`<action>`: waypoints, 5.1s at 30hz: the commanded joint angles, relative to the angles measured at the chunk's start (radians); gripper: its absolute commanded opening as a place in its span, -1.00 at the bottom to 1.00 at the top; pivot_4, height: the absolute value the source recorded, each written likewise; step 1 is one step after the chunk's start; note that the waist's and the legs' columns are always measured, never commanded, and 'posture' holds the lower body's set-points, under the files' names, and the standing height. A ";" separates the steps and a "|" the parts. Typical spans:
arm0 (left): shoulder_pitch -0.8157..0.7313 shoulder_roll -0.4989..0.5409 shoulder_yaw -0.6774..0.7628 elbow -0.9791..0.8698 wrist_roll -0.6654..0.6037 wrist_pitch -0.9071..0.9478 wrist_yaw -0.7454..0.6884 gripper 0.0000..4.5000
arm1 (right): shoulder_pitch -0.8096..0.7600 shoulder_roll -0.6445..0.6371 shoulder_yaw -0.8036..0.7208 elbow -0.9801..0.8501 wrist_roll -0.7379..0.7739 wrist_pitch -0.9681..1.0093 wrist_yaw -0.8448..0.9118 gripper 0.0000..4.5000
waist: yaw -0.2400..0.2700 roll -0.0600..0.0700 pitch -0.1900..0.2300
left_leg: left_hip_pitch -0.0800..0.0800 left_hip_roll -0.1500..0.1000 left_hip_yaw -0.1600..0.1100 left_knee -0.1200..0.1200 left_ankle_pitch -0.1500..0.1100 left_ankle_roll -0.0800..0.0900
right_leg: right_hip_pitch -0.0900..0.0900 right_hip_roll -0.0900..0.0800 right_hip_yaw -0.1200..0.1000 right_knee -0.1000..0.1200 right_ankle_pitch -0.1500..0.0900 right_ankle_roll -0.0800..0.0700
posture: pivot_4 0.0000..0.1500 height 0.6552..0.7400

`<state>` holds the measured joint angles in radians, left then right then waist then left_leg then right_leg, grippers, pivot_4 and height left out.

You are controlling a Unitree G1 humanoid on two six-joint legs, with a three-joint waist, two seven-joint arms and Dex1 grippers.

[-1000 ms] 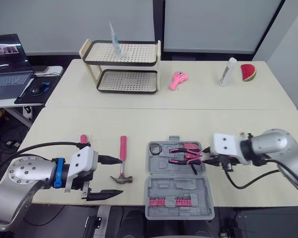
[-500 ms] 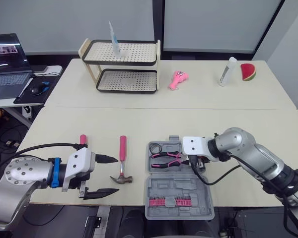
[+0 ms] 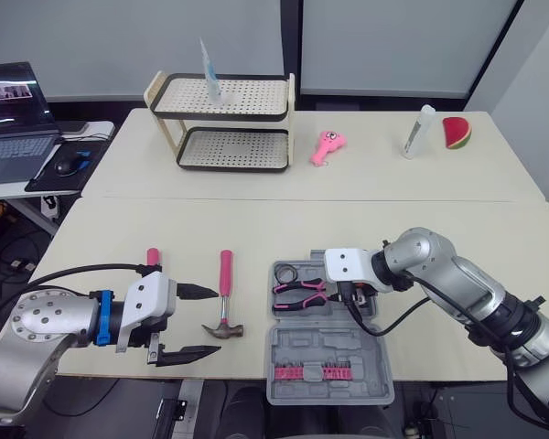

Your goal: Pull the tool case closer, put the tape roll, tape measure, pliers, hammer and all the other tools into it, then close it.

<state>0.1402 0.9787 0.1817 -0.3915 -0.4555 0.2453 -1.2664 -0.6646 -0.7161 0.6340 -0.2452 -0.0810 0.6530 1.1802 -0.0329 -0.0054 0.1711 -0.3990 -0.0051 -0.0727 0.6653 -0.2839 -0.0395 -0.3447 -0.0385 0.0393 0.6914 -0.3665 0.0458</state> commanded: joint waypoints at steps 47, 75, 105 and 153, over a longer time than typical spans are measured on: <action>-0.055 -0.046 -0.030 -0.033 -0.022 0.052 0.105 1.00 | 0.185 0.220 -0.067 0.117 -0.040 -0.127 -0.277 -0.95 | -0.002 -0.001 0.000 | 0.000 0.000 0.001 0.001 0.000 -0.001 | -0.004 0.001 0.001 0.006 0.000 0.000 | 1.00 0.74; 0.103 -0.064 0.121 0.083 0.025 -0.005 0.168 1.00 | 0.438 0.009 -0.517 -0.179 0.261 -0.304 -0.155 -1.00 | 0.004 -0.005 -0.003 | -0.001 0.000 0.000 0.001 0.001 -0.001 | -0.003 0.000 0.001 0.005 0.000 0.000 | 1.00 0.74; -0.132 -0.228 -0.405 0.103 0.381 0.025 0.256 -0.99 | 0.605 -0.226 -0.501 0.107 0.045 -0.584 -0.074 -1.00 | 0.004 -0.006 -0.004 | 0.005 0.000 0.000 0.001 0.001 -0.001 | 0.008 0.002 0.001 -0.001 0.000 0.000 | 1.00 0.74; -0.382 -0.453 -0.632 0.239 0.566 0.120 0.349 -0.99 | 0.520 -0.064 -0.342 0.077 -0.008 -0.457 -0.094 -1.00 | 0.007 -0.005 -0.004 | 0.004 -0.002 -0.002 0.010 0.000 -0.001 | 0.010 0.001 0.000 0.004 0.000 0.000 | 1.00 0.74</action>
<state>-0.2187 0.5676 -0.4194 -0.1465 0.1181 0.4003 -0.9294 -0.1284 -0.8090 0.2749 -0.1241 -0.1102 0.2143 1.0866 -0.0257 -0.0106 0.1670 -0.3951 -0.0068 -0.0743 0.6761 -0.2835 -0.0401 -0.3347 -0.0372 0.0393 0.6961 -0.3666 0.0459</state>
